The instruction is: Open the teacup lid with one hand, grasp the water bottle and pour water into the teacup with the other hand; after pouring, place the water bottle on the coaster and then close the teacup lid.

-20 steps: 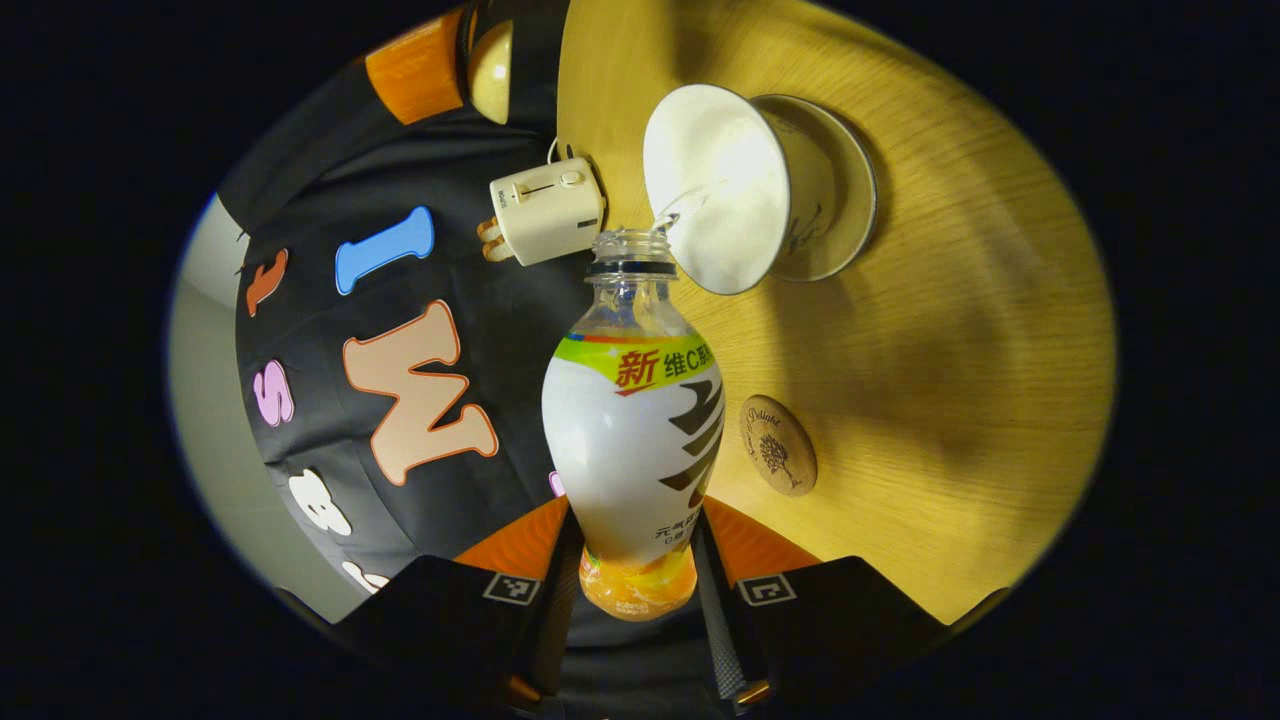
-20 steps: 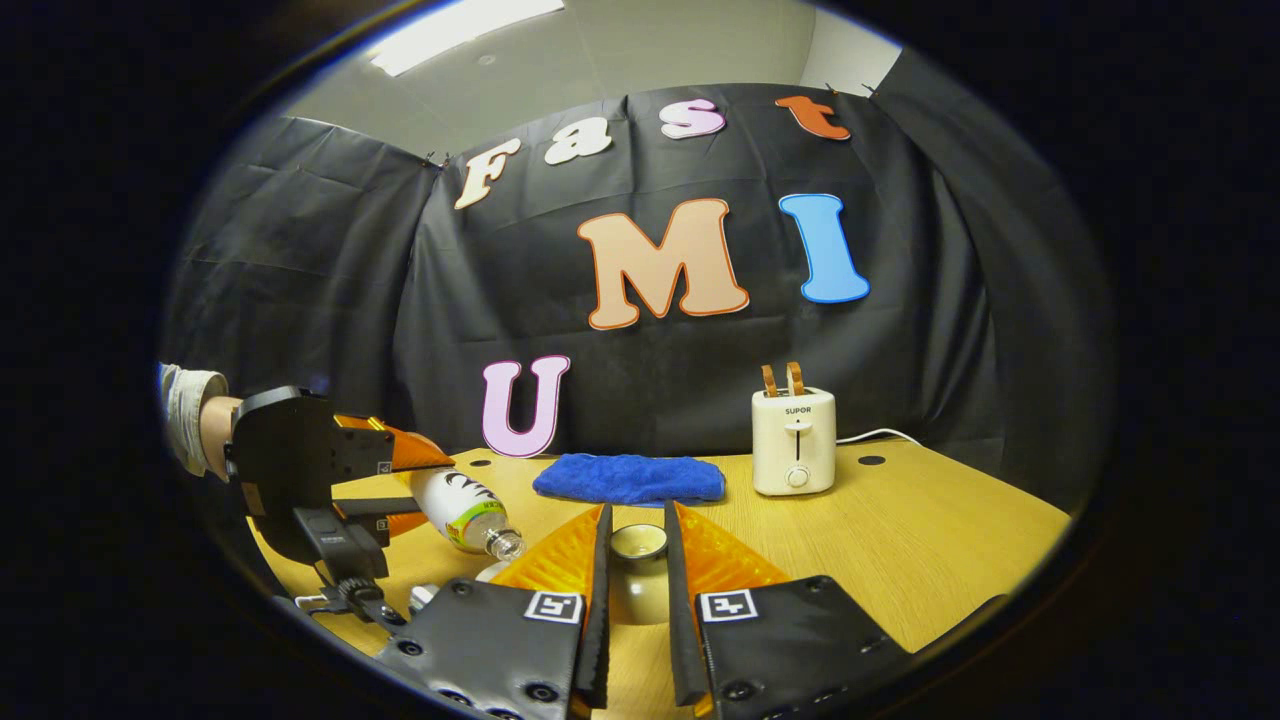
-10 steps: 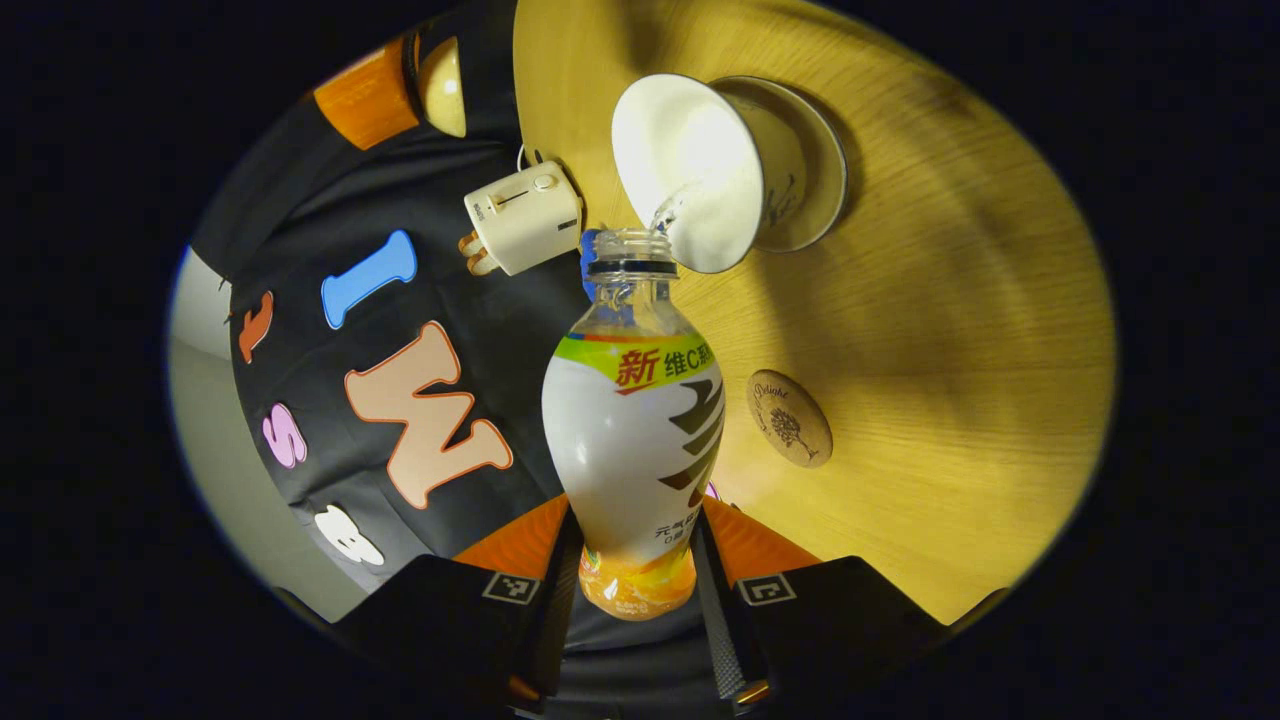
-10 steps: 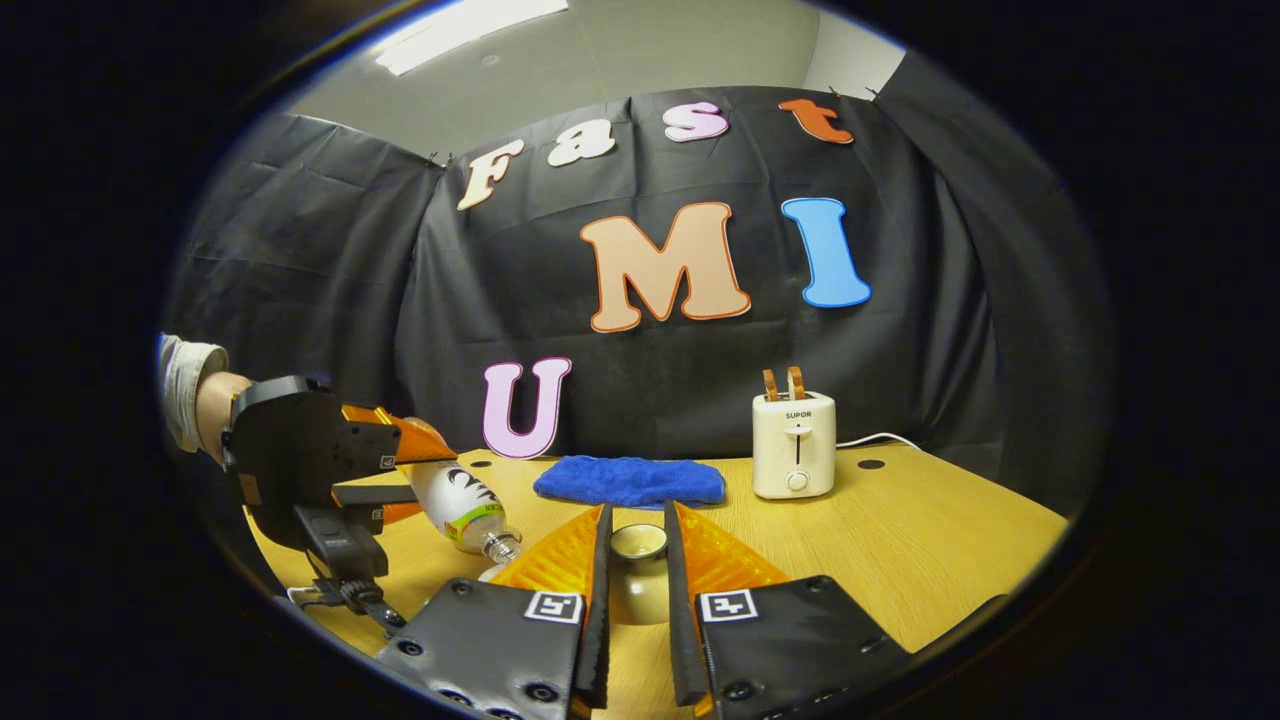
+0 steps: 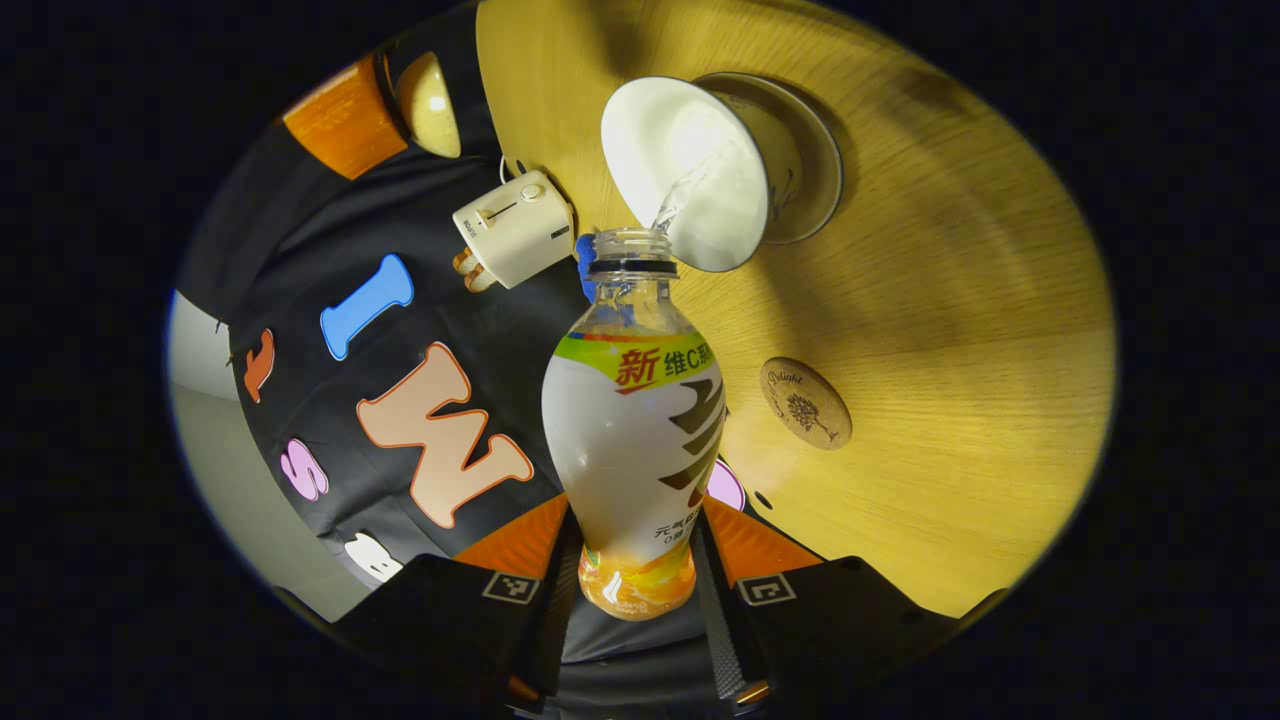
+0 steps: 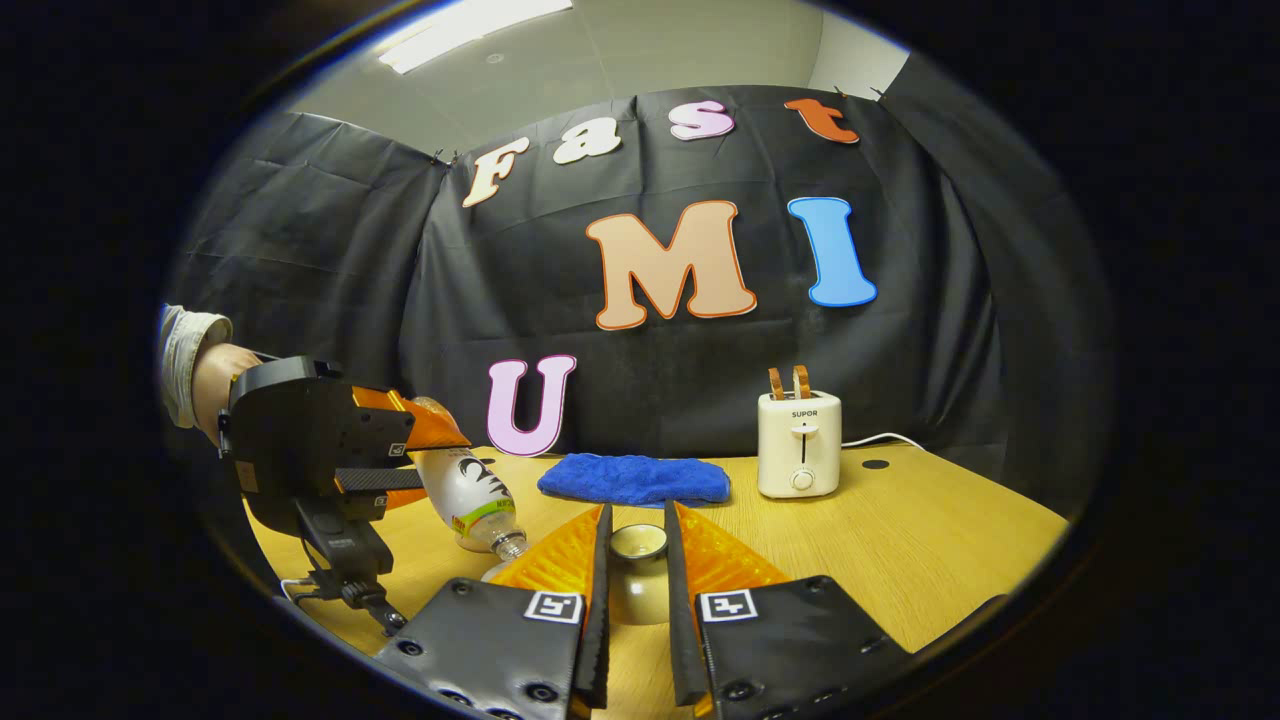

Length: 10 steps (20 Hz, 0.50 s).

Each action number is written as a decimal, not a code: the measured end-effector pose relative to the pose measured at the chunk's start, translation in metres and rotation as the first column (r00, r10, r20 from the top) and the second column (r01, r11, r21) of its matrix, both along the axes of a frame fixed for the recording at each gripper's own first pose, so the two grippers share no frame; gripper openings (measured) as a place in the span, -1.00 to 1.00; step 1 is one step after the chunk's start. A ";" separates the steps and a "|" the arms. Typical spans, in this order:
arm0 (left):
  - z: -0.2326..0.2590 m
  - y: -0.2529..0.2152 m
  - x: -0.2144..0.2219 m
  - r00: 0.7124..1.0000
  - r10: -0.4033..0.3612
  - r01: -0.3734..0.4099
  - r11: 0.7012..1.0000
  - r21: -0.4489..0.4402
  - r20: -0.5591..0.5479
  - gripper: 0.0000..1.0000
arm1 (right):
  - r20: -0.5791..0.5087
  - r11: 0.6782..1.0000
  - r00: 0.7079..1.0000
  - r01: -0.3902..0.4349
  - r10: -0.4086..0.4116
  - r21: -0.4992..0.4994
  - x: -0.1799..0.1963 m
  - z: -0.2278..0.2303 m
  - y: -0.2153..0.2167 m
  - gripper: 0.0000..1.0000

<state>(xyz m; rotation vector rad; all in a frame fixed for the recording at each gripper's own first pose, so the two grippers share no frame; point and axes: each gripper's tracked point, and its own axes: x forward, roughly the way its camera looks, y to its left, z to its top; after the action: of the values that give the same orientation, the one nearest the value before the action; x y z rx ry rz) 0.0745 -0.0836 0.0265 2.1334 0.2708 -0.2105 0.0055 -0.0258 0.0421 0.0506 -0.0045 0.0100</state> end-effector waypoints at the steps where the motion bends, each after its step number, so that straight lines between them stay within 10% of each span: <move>1: 0.002 -0.002 0.001 1.000 -0.003 0.003 1.000 0.021 -0.003 0.14 | -0.001 1.000 1.000 0.000 0.000 0.000 0.000 0.000 0.000 -0.41; 10: 0.009 -0.005 0.004 1.000 -0.019 0.018 0.997 0.081 0.007 0.14 | 0.004 1.000 1.000 0.005 -0.005 0.002 0.000 0.002 -0.002 -0.41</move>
<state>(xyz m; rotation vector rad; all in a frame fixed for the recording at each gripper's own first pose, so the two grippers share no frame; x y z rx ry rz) 0.0782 -0.0882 0.0354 2.2167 0.2590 -0.2050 0.0050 -0.0276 0.0442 0.0526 -0.0088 0.0049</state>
